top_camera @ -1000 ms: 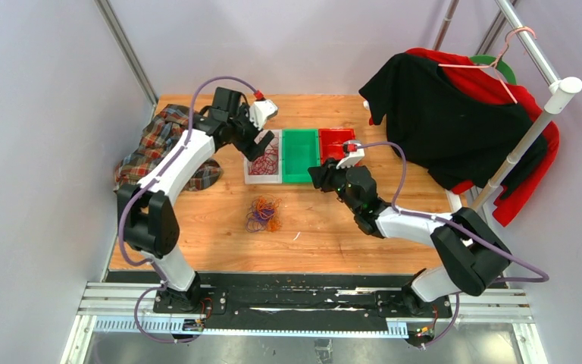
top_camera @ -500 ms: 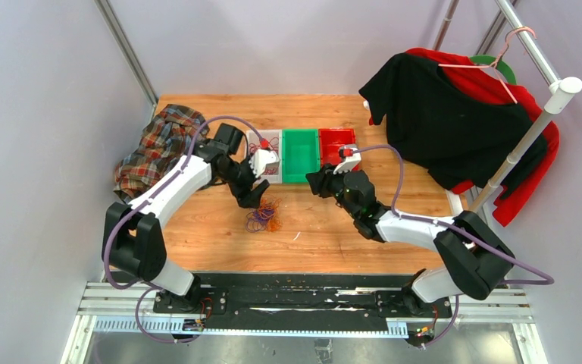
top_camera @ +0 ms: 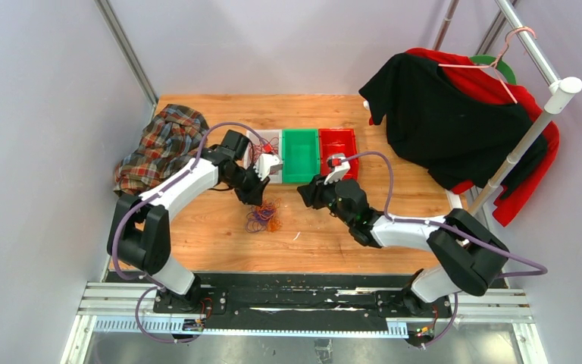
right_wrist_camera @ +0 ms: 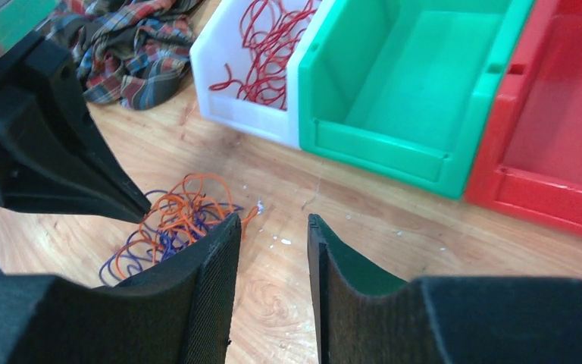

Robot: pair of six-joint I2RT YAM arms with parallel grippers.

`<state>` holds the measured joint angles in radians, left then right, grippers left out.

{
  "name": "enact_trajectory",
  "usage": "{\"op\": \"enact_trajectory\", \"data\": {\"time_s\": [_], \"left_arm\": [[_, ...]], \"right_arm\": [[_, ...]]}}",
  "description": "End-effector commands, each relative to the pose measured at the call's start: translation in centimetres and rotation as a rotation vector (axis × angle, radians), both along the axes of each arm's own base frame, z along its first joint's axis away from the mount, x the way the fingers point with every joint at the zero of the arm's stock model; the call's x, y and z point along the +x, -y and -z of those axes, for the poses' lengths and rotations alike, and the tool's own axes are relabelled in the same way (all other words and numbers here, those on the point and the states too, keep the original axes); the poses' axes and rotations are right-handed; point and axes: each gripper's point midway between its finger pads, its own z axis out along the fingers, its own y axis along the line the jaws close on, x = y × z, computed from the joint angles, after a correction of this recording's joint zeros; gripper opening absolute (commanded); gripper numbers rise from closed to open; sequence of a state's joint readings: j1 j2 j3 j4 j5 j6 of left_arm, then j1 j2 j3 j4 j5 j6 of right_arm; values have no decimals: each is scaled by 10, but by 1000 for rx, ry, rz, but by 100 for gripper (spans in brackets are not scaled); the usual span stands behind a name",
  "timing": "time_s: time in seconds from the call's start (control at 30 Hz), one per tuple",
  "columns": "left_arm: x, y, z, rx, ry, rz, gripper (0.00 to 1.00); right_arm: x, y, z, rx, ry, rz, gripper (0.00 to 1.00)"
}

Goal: Untangle the cables

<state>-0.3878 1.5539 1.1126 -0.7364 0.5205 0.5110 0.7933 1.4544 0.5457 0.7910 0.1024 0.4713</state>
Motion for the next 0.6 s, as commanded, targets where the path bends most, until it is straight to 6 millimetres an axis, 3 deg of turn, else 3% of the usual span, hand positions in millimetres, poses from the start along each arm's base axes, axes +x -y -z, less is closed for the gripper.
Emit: {"op": "enact_trajectory", "data": {"time_s": [0.0, 0.27, 0.43, 0.57], "left_arm": [[-8, 10, -8, -77, -28, -14, 6], [-36, 37, -47, -252, -91, 22, 1], [-44, 23, -46, -188, -90, 52, 4], [-22, -2, -56, -143, -16, -19, 11]], "right_arm": [[-18, -20, 6, 15, -3, -78, 40], [-36, -39, 10, 16, 0, -137, 43], [-38, -50, 8, 27, 1, -187, 43], [-35, -62, 6, 8, 9, -223, 51]]}}
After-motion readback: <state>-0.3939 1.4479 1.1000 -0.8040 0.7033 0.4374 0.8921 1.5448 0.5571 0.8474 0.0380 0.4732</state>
